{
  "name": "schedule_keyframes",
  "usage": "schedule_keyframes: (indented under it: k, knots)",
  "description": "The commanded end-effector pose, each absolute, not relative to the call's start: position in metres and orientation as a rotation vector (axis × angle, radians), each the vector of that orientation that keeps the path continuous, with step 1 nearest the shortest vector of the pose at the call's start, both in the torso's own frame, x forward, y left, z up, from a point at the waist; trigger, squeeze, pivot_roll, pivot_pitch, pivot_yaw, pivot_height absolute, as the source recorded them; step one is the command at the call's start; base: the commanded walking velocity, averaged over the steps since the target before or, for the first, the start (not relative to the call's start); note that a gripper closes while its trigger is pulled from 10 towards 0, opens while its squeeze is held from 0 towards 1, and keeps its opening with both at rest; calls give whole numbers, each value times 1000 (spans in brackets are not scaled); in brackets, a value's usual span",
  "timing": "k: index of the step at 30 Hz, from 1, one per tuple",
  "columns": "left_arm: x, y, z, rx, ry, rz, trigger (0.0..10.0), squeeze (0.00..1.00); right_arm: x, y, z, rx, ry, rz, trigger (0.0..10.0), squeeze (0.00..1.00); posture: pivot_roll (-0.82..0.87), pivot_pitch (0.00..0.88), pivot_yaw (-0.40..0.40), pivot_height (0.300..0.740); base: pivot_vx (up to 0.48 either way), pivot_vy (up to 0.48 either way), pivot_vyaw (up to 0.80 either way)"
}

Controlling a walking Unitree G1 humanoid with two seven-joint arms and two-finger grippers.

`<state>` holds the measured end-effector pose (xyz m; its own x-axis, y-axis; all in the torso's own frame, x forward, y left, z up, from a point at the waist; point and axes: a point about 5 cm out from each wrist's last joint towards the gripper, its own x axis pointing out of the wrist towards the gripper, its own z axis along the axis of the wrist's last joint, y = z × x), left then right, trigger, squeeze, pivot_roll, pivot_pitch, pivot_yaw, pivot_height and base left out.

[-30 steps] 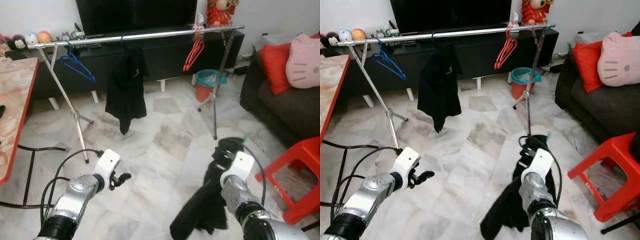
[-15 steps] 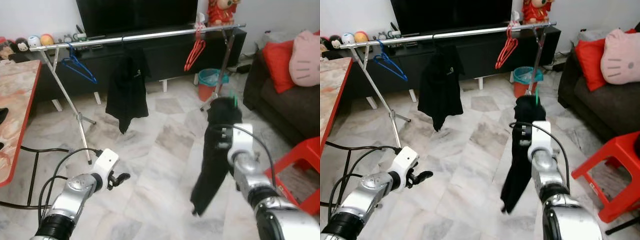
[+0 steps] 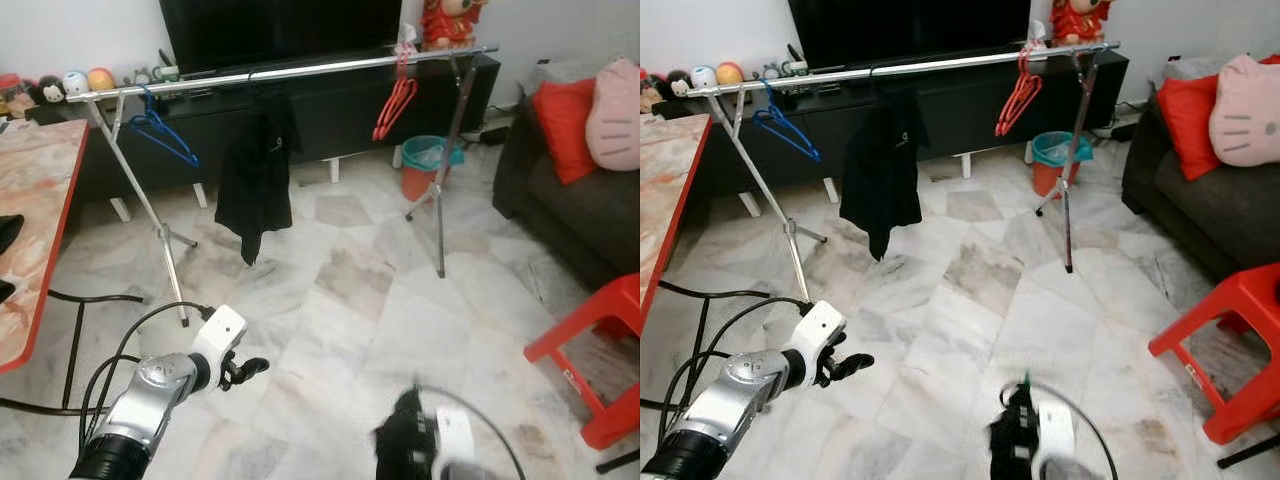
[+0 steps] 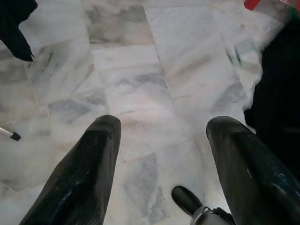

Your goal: Hang hanger

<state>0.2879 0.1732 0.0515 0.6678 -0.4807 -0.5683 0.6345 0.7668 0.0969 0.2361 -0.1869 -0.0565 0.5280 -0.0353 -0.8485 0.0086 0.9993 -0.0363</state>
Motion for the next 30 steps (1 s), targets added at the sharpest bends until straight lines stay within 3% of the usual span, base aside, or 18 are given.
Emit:
schedule_keyframes:
  k: [1,3,7,10,12,19,27,30]
  knots:
    - [289,177,54,319,551,-625,10000,0,276,-199,-24,-138,802,-57,10000,0,38,0,42,740,0,0,0]
    - [290,177,56,310,542,-618,10000,0,301,-206,2,-217,636,-108,10000,0,34,0,42,740,0,0,0]
    - [288,178,53,325,553,-619,10000,0,305,-205,6,-202,627,-94,10000,0,34,0,38,740,0,0,0]
    - [288,176,54,319,552,-622,10000,0,281,-207,-18,-226,775,-97,10000,0,41,0,37,740,0,0,0]
    - [287,175,54,318,552,-629,10000,0,250,-206,-44,-229,948,-58,10000,0,41,0,37,740,0,0,0]
    - [287,176,54,325,558,-639,10000,0,220,-213,-62,-236,1063,-31,10000,0,34,0,43,740,0,0,0]
    - [288,172,55,322,556,-643,10000,0,228,-215,-57,-300,1073,40,10000,0,29,0,41,740,0,0,0]
    - [288,172,54,321,555,-641,10000,0,245,-220,-44,-312,973,0,10000,0,32,0,38,740,0,0,0]
